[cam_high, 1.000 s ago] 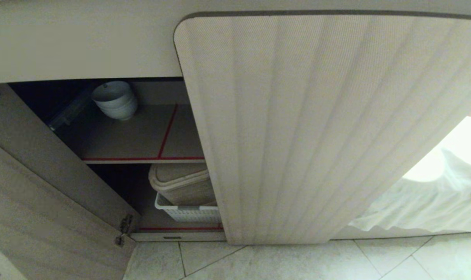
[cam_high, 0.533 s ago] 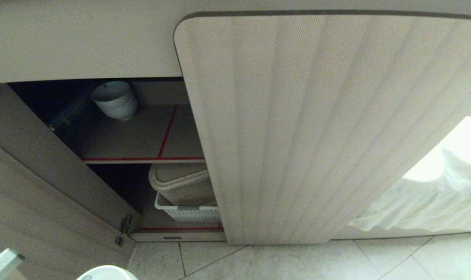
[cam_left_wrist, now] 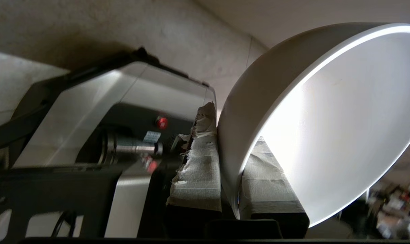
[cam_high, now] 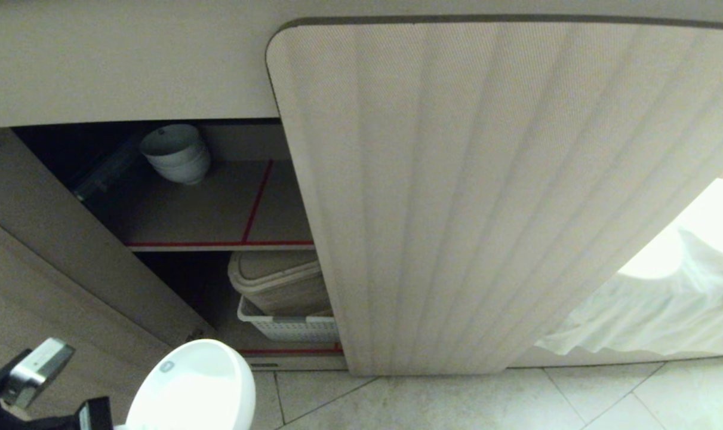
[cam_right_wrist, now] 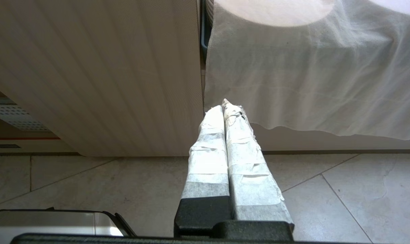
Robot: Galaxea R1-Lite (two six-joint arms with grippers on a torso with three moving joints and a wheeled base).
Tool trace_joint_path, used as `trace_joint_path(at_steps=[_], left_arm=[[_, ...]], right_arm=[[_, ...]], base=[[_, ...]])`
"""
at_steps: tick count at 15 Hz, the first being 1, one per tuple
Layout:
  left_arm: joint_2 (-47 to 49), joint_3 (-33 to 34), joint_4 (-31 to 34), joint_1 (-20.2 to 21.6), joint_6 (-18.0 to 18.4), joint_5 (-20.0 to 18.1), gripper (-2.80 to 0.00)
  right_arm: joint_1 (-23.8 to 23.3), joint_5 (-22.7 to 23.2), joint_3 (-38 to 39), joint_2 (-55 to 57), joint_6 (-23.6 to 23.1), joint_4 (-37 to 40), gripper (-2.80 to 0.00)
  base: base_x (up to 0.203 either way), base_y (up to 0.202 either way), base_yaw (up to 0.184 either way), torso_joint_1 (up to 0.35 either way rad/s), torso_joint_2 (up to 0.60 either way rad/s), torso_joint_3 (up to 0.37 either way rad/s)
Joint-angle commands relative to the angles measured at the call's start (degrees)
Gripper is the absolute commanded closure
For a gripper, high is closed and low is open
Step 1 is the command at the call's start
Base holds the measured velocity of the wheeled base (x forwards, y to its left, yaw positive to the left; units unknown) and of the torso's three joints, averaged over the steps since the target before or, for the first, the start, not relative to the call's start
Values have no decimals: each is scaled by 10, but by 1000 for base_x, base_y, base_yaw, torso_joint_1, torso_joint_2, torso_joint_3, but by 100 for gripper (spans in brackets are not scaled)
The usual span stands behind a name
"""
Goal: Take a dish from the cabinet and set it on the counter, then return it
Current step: Put it back into the cabinet
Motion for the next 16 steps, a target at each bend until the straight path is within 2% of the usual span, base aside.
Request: trace_joint_path(at_steps=[1,3,5,9,11,13,16], left_arm=[[33,-2,-11,18,-3,-3,0],[33,-1,-12,19,-1,-35,0],[39,0,-13,19,2,-50,0],[79,-2,-42,27,6,-51,0],[105,-3,-67,63,25,-46,0],[121,-5,-72,103,69,-38,0],[148,-20,-74,130,85,-29,0]], right_arm=[[1,0,0,0,0,0,0],[0,0,0,0,0,0,0],[1,0,0,0,0,0,0],[0,0,0,0,0,0,0],[0,0,0,0,0,0,0],[1,0,0,0,0,0,0],[0,0,0,0,0,0,0]], base=[[0,0,0,0,0,0],[0,0,0,0,0,0],[0,0,0,0,0,0],[0,0,0,0,0,0],[0,0,0,0,0,0],[0,0,0,0,0,0],[0,0,0,0,0,0]])
